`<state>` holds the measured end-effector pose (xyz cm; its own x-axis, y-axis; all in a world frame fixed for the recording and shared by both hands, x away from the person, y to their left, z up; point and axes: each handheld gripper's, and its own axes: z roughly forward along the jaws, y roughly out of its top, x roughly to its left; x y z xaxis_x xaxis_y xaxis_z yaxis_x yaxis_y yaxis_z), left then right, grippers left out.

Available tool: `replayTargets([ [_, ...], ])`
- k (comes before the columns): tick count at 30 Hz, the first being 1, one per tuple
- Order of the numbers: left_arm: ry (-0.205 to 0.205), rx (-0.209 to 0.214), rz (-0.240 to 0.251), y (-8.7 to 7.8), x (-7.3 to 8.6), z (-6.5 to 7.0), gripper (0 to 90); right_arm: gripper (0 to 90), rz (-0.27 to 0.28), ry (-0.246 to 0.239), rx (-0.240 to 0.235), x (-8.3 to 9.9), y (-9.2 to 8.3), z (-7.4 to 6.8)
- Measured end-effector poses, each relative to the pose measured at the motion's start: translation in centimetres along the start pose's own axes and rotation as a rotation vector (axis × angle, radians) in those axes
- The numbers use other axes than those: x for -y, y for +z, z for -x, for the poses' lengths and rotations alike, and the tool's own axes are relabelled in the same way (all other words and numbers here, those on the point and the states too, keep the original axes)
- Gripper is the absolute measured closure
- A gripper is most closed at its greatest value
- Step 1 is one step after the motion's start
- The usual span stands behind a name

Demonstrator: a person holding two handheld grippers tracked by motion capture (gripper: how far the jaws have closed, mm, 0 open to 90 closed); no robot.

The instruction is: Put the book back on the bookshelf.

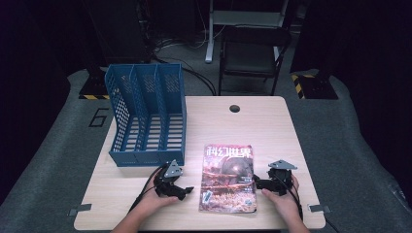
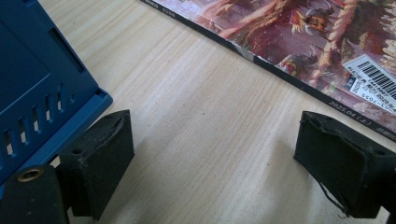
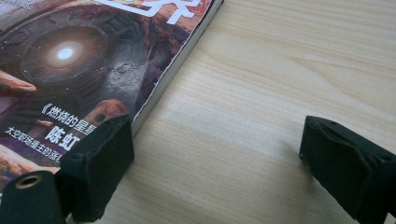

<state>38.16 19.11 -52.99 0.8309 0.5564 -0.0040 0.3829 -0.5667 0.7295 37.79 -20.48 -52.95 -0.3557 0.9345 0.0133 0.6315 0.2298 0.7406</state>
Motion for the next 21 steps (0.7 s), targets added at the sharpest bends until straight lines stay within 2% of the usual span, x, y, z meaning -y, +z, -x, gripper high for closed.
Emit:
replayTargets([
  [6, -0.007, -0.005, 0.000, 0.05, -0.06, 0.05, 11.4, 11.5, -0.002, -0.006, -0.001, 0.10, -0.15, -0.04],
  [8, -0.007, -0.004, 0.000, 0.05, -0.06, 0.05, 11.5, 14.0, 0.003, -0.015, -0.005, 0.07, -0.12, -0.01],
  [9, -0.004, -0.003, -0.001, 0.05, -0.06, 0.03, 11.5, 14.9, 0.005, -0.005, -0.006, 0.05, -0.12, -0.10],
  [12, -0.009, -0.006, -0.001, 0.06, -0.07, 0.07, 11.5, 18.5, 0.017, -0.026, -0.018, 0.10, -0.18, -0.09],
  [18, -0.010, -0.009, 0.003, 0.07, -0.09, 0.08, 12.2, 22.5, 0.023, -0.010, -0.012, 0.09, -0.23, -0.38],
  [19, -0.008, -0.017, 0.000, 0.05, -0.12, 0.03, 13.4, 24.0, 0.022, -0.020, -0.013, 0.05, -0.22, -0.33],
  [20, -0.013, -0.013, 0.008, 0.11, -0.12, 0.02, 14.4, 31.0, 0.015, -0.017, -0.022, -0.05, -0.41, -0.36],
  [21, -0.013, -0.013, 0.008, 0.11, -0.12, 0.02, 14.4, 31.0, 0.015, -0.017, -0.022, -0.05, -0.41, -0.36],
])
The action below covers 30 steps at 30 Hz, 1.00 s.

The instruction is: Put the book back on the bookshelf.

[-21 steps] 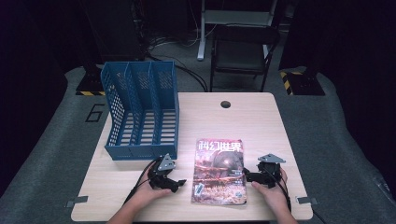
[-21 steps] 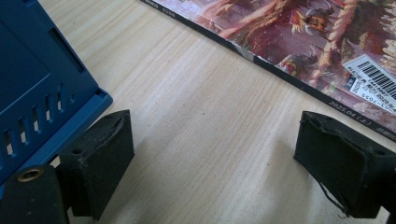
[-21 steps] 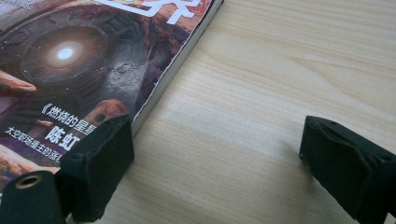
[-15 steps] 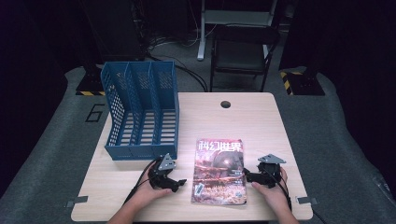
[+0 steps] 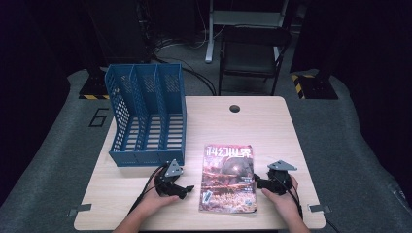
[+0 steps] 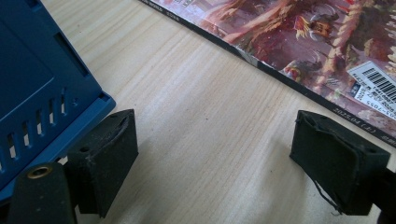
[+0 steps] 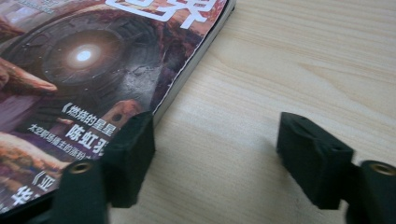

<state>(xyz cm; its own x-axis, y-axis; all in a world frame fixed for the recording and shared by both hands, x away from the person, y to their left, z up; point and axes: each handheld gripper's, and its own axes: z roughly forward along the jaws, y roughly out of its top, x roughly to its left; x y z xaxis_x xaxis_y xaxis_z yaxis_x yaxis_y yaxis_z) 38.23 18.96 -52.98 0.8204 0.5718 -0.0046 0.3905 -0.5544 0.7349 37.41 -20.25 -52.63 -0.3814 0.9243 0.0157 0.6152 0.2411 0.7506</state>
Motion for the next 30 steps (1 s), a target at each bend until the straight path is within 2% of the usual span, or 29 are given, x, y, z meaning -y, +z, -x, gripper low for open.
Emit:
replayTargets([
  [2, 0.005, -0.002, -0.001, 0.0, 0.0, 0.0, 14.5, 35.9, -0.026, -0.013, -0.010, -0.2, -0.2, 0.0],
  [8, 0.000, 0.000, 0.000, 0.0, 0.0, 0.0, 14.4, 40.0, -0.046, -0.002, -0.004, -0.6, -0.4, 0.0],
  [9, 0.002, -0.001, -0.001, 0.0, 0.0, 0.0, 14.4, 40.2, -0.035, 0.029, -0.025, -0.9, -0.7, 0.0],
  [10, 0.004, -0.002, -0.001, 0.0, 0.0, 0.0, 14.4, 40.2, -0.035, 0.029, -0.025, -0.9, -0.7, 0.0],
  [11, 0.000, 0.000, 0.000, 0.0, 0.0, 0.0, 14.4, 39.6, -0.021, 0.055, -0.032, -1.2, -1.1, 0.1],
  [15, 0.000, 0.000, 0.000, 0.0, 0.0, 0.0, 14.5, 38.3, -0.006, 0.088, -0.048, -1.4, -1.6, 0.2],
  [17, 0.000, 0.000, 0.000, 0.0, 0.0, 0.0, 14.4, 38.3, -0.004, 0.124, -0.070, -1.5, -1.7, 0.0],
  [20, 0.000, 0.000, 0.000, 0.0, 0.0, 0.0, 14.5, 38.3, -0.015, 0.118, -0.089, -1.5, -1.6, -0.1],
  [22, 0.000, 0.000, 0.000, 0.0, 0.0, 0.0, 14.5, 37.0, -0.021, 0.130, -0.123, -1.7, -1.5, -0.7],
  [30, -0.018, -0.022, -0.008, 0.0, -0.2, 0.3, 15.5, 34.3, -0.050, 0.096, -0.150, -1.7, -1.0, -2.5],
])
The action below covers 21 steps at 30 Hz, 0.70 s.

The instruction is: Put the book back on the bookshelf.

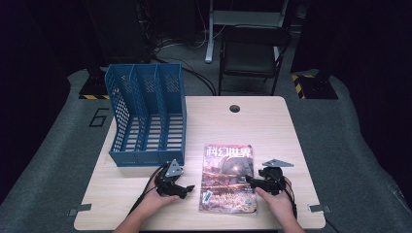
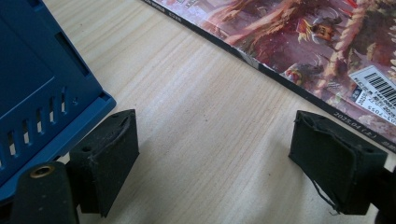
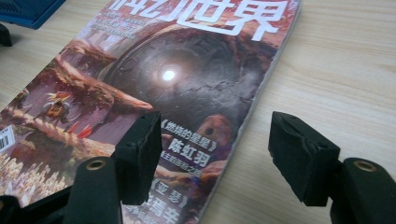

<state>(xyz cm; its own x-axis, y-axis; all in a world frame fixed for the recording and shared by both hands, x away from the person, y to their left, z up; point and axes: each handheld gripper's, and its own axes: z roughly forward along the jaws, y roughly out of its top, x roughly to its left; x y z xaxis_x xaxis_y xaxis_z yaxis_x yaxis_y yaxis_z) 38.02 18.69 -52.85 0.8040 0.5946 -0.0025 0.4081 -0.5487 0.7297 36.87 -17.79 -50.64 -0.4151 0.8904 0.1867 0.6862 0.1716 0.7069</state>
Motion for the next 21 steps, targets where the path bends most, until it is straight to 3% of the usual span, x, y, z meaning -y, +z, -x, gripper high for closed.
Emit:
replayTargets([
  [1, -0.006, -0.012, 0.001, 0.0, -0.1, 0.1, 16.2, 33.7, -0.001, -0.014, -0.002, 0.0, 0.2, -0.2],
  [3, -0.033, 0.004, 0.008, 0.0, -0.2, 0.2, 16.4, 33.5, -0.004, -0.012, -0.006, 0.0, 0.3, -0.2],
  [5, -0.053, 0.027, 0.011, -0.1, -0.4, 0.2, 17.3, 33.2, -0.009, 0.009, -0.011, 0.1, 0.3, -0.4],
  [10, -0.152, 0.107, 0.068, -0.3, -1.3, 1.3, 19.4, 32.6, -0.018, 0.018, -0.012, 0.3, 0.4, -0.5],
  [14, -0.150, 0.131, 0.072, 0.1, -2.4, 2.6, 20.6, 32.9, -0.025, 0.036, -0.024, 0.3, 0.0, -0.7],
  [17, -0.146, 0.129, 0.037, 0.8, -3.0, 3.4, 21.6, 32.9, -0.043, 0.056, -0.018, 0.2, -0.4, -1.2],
  [18, -0.139, 0.121, 0.026, 1.0, -3.1, 3.6, 21.7, 33.4, -0.033, 0.021, -0.009, 0.1, -0.4, -1.2],
  [21, -0.112, 0.117, -0.006, 1.5, -3.4, 4.4, 22.4, 33.7, -0.064, -0.010, -0.005, -0.2, -0.1, -2.0],
])
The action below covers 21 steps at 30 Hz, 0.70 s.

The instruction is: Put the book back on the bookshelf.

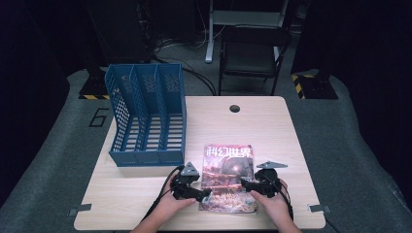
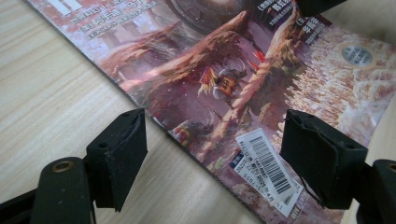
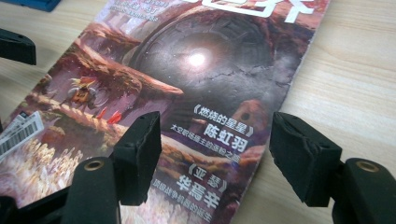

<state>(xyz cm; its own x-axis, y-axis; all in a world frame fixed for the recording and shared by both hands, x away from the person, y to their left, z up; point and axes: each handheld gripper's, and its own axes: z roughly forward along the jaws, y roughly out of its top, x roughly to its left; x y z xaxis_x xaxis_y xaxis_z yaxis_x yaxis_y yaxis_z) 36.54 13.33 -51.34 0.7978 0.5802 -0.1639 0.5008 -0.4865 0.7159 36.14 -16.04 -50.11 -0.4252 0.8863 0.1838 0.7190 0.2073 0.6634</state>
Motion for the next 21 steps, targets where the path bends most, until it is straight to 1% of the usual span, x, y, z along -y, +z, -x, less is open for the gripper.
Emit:
replayTargets([
  [1, 0.000, 0.000, 0.000, 0.0, 0.0, 0.0, 22.4, 33.7, 0.000, 0.000, 0.000, 0.0, 0.0, 0.0],
  [2, -0.001, 0.003, 0.002, 0.1, 0.0, 0.1, 22.4, 33.7, 0.005, 0.005, 0.014, -0.3, 0.2, -0.2],
  [3, -0.011, 0.005, 0.008, 0.2, 0.0, 0.2, 22.4, 33.7, 0.005, 0.005, 0.014, -0.3, 0.2, -0.2],
  [4, -0.004, 0.003, 0.007, 0.2, -0.1, 0.0, 22.3, 33.5, 0.022, 0.021, 0.031, -0.6, 0.4, -0.3],
  [6, -0.019, 0.007, 0.017, 0.3, 0.0, -0.2, 22.3, 33.2, 0.036, 0.046, 0.035, -0.5, 0.7, -0.1],
  [7, -0.038, 0.016, 0.021, 0.5, 0.2, -0.4, 22.4, 33.0, 0.035, 0.055, 0.036, -0.5, 0.8, 0.1],
  [8, -0.038, 0.016, 0.021, 0.5, 0.2, -0.4, 22.4, 33.0, 0.035, 0.055, 0.036, -0.5, 0.8, 0.1],
  [9, -0.040, 0.007, 0.018, 0.7, 0.3, -0.3, 22.4, 32.4, 0.041, 0.095, 0.033, -0.1, 0.9, 0.4],
  [11, -0.023, -0.002, 0.016, 0.9, 0.3, -0.1, 22.4, 32.3, 0.051, 0.096, 0.031, 0.1, 0.8, 0.6],
  [12, -0.019, -0.006, 0.012, 1.0, 0.2, 0.0, 22.6, 32.3, 0.057, 0.100, 0.025, 0.2, 0.7, 0.7],
  [13, -0.015, -0.005, 0.014, 1.2, 0.1, 0.2, 22.6, 32.2, 0.062, 0.092, 0.008, 0.3, 0.6, 0.8],
  [14, -0.015, -0.005, 0.014, 1.2, 0.1, 0.2, 22.7, 32.2, 0.062, 0.092, 0.008, 0.3, 0.6, 0.8],
  [15, -0.014, -0.002, 0.015, 1.3, 0.1, 0.3, 22.6, 32.2, 0.065, 0.062, 0.013, 0.4, 0.6, 0.8],
  [16, -0.006, -0.012, 0.014, 1.3, 0.1, 0.4, 22.6, 32.2, 0.065, 0.062, 0.013, 0.4, 0.6, 0.8],
  [17, 0.008, -0.017, 0.005, 1.3, 0.1, 0.5, 22.7, 32.6, 0.056, 0.054, -0.003, 0.7, 0.7, 0.8],
  [19, 0.004, -0.021, 0.009, 1.3, 0.1, 0.6, 24.7, 32.6, 0.050, 0.061, -0.010, 0.8, 0.8, 0.7],
  [20, 0.015, -0.029, 0.005, 1.3, 0.1, 0.5, 26.5, 31.7, 0.047, 0.064, -0.011, 0.9, 1.1, 0.7],
  [21, 0.015, -0.032, 0.004, 1.2, 0.1, 0.5, 26.5, 31.7, 0.047, 0.064, -0.011, 0.9, 1.1, 0.7],
])
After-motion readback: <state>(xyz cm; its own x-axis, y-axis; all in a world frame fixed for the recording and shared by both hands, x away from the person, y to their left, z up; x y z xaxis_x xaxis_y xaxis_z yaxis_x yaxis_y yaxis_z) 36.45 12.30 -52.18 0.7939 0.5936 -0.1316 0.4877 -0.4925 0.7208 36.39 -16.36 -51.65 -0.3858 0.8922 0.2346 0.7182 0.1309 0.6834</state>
